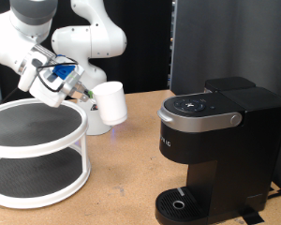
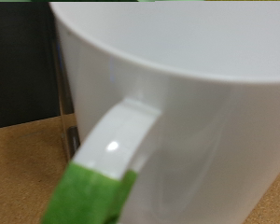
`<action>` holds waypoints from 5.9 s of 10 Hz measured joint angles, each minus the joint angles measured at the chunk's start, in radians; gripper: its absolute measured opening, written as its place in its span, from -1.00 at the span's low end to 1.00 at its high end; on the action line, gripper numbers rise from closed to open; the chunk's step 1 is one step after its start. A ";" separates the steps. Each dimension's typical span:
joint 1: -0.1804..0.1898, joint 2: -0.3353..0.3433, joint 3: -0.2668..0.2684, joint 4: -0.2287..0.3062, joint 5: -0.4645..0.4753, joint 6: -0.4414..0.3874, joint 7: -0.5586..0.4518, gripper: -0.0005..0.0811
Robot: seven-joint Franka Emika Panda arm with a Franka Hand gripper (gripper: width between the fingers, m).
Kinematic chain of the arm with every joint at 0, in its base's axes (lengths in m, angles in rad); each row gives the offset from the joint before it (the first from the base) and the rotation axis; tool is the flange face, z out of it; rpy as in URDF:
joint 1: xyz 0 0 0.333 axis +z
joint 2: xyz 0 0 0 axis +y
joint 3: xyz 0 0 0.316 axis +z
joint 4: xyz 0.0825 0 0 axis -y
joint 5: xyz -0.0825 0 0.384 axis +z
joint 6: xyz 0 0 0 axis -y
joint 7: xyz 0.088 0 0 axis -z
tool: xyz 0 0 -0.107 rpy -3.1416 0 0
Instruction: Make a cup of coffee with the keurig machine
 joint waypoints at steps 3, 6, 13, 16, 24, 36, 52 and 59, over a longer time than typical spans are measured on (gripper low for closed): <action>0.008 0.004 0.014 -0.004 0.016 0.011 0.000 -0.83; 0.012 0.003 0.056 -0.042 0.016 0.119 -0.024 -0.83; 0.114 0.104 0.134 -0.077 0.161 0.294 -0.093 -0.83; 0.152 0.196 0.147 -0.074 0.262 0.348 -0.169 -0.83; 0.193 0.399 0.222 -0.027 0.397 0.435 -0.241 -0.83; 0.181 0.411 0.214 -0.004 0.391 0.359 -0.255 -0.83; 0.182 0.507 0.231 0.121 0.405 0.359 -0.182 -0.83; 0.191 0.526 0.295 0.128 0.547 0.348 -0.277 -0.83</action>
